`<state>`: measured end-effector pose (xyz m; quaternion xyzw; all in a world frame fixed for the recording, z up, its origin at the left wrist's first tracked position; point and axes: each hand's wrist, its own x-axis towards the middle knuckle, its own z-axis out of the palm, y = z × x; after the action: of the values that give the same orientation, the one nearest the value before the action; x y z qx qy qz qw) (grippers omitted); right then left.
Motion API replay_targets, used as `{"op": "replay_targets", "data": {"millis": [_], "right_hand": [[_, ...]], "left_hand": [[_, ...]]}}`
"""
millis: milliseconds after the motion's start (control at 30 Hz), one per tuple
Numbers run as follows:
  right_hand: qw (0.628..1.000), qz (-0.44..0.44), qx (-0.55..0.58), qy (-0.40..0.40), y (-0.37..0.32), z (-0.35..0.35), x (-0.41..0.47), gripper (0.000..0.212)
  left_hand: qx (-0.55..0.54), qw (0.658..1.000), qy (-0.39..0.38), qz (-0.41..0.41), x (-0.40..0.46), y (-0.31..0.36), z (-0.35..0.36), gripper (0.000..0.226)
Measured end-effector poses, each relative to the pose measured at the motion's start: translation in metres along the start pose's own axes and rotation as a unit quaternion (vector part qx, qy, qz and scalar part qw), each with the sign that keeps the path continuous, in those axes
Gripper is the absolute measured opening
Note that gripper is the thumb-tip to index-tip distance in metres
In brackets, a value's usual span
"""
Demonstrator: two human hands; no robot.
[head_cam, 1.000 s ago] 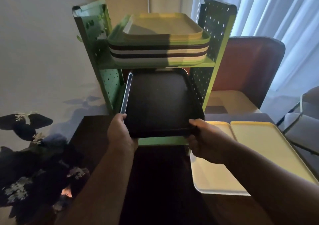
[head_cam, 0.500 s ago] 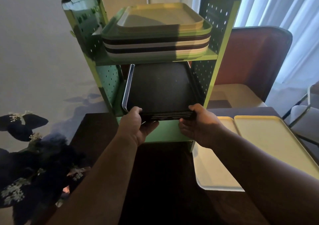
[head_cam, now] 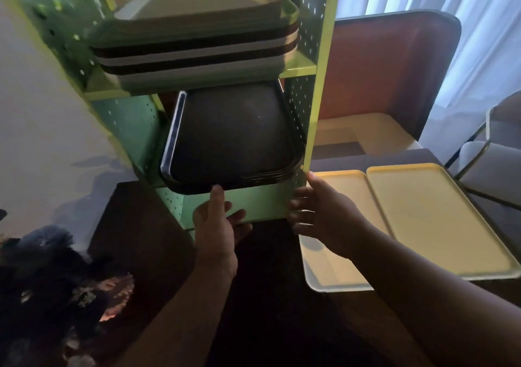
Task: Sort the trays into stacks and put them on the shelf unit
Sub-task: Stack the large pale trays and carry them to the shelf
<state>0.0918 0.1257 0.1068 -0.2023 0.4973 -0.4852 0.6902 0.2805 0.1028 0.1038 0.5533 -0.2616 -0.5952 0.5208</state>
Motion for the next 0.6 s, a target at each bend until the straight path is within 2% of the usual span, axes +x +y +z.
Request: {"op": "replay_targets", "data": {"millis": [67,133,233,300,333,400,433,500,567,600], "right_hand": [[0.997,0.004,-0.016,0.072,0.014,-0.022,-0.001,0.046],[0.987,-0.002,-0.060,0.152,0.027,-0.045,0.004,0.040],[0.954,-0.020,-0.150,0.259,0.045,-0.089,0.016,0.028],[0.920,-0.012,-0.241,0.309,0.055,-0.130,0.023,0.032],[0.904,0.005,-0.281,0.323,0.057,-0.151,0.025,0.039],[0.859,0.061,-0.377,0.340,0.057,-0.194,0.027,0.055],[0.823,0.090,-0.442,0.345,0.056,-0.214,0.027,0.059],[0.748,0.129,-0.550,0.347,0.052,-0.254,0.026,0.066],[0.703,0.158,-0.614,0.323,0.050,-0.289,0.022,0.073],[0.692,0.172,-0.635,0.298,0.051,-0.304,0.020,0.074]], "left_hand": [[0.070,0.997,-0.017,0.002,-0.009,-0.038,0.011,0.028],[0.161,0.985,-0.048,-0.030,-0.011,-0.078,0.023,0.017],[0.313,0.940,-0.091,-0.100,-0.004,-0.131,0.045,0.031],[0.398,0.901,-0.104,-0.137,0.003,-0.157,0.059,0.026],[0.434,0.882,-0.103,-0.150,0.008,-0.170,0.064,0.030],[0.495,0.847,-0.086,-0.175,0.019,-0.194,0.072,0.055],[0.520,0.831,-0.072,-0.182,0.023,-0.205,0.075,0.062],[0.563,0.803,-0.047,-0.190,0.030,-0.225,0.080,0.063],[0.565,0.803,-0.013,-0.187,0.036,-0.239,0.087,0.063],[0.556,0.810,0.007,-0.188,0.037,-0.244,0.090,0.064]]}}
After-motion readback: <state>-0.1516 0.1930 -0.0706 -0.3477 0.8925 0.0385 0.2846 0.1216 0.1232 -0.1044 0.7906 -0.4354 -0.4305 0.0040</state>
